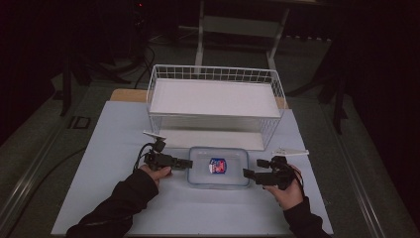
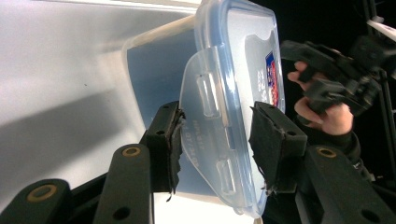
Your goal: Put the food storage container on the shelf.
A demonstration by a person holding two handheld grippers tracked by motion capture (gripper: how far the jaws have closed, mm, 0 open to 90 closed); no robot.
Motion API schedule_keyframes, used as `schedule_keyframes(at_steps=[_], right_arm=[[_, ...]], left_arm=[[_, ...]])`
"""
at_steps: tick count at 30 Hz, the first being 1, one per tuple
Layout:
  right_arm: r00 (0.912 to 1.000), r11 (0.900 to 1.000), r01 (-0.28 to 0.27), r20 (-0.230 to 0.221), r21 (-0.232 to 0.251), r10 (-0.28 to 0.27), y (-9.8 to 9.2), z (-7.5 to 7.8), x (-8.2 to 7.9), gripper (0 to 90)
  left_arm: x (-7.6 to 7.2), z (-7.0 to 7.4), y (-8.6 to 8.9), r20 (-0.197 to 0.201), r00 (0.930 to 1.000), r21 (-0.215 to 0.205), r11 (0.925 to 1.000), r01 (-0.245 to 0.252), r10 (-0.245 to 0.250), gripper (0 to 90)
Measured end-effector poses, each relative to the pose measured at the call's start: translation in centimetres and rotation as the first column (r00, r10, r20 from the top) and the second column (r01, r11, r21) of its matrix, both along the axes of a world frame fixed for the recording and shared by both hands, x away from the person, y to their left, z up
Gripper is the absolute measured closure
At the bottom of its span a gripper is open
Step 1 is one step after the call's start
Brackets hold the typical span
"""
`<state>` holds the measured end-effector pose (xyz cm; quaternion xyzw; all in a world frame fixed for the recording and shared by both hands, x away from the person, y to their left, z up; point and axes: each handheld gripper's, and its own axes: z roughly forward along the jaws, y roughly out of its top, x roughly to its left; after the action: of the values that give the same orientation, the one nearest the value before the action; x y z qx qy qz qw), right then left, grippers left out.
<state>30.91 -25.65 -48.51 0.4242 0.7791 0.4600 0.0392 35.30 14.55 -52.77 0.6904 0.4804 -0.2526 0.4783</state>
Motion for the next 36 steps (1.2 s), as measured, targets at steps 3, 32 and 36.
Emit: schedule_keyframes(at_steps=[3,32,36], right_arm=[[0.9963,0.998,-0.002,-0.085,0.066,0.008,-0.5,-0.7,1.0,21.0],[0.9567,0.972,-0.017,-0.279,0.233,0.083,-1.7,-1.5,1.7,51.6],[0.9641,0.974,-0.023,-0.253,0.226,0.081,-1.7,-0.8,1.7,51.6]], left_arm=[[-0.4,0.3,-0.1,0.025,0.9996,0.009,0.9999,0.010,-0.011,55.8],[-2.8,1.9,-0.8,0.161,0.9870,0.047,0.9989,-0.003,-0.004,58.0],[-2.6,2.5,-0.8,0.195,0.9808,0.047,0.9989,-0.008,-0.002,57.9]])
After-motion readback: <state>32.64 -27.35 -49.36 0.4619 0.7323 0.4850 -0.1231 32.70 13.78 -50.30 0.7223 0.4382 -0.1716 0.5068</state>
